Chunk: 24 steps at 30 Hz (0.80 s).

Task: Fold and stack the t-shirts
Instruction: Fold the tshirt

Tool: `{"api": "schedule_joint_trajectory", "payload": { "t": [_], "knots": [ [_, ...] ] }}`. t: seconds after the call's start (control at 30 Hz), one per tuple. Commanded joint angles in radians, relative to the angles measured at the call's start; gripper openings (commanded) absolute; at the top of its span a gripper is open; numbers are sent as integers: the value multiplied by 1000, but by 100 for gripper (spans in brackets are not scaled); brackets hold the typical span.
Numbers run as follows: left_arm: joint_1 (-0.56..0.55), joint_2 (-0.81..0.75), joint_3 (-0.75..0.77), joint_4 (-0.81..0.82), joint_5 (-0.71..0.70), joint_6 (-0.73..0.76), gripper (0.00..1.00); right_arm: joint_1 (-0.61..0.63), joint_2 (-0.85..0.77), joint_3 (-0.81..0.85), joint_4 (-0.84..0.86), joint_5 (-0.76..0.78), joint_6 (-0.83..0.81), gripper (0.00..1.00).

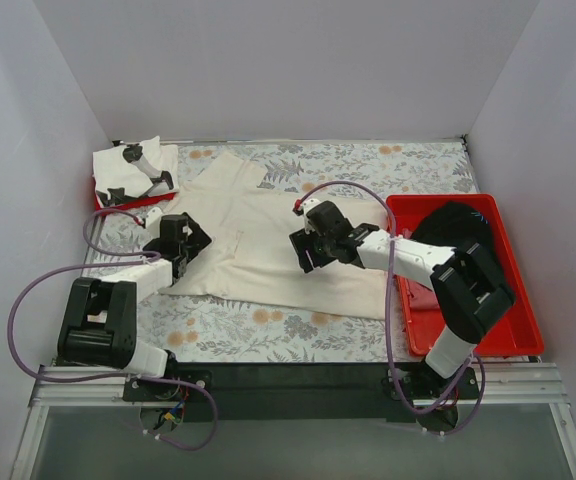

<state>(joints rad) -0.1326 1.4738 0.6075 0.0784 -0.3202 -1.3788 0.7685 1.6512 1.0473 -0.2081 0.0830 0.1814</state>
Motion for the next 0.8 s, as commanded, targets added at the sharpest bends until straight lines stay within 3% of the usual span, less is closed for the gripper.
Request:
{"api": "schedule_joint_trajectory", "payload": {
  "t": [0.0,0.37,0.77],
  "knots": [
    [24,-81,-57,-40,55,-17,89,-20,44,49,27,4,-11,59],
    [60,-115,-126,-74,121,-42,89,-23,127,-13,69,12,18,57],
    [62,-168,-175,-157,144,-111,90,-6,76,-202,85,-32,62,57]
  ]
}}
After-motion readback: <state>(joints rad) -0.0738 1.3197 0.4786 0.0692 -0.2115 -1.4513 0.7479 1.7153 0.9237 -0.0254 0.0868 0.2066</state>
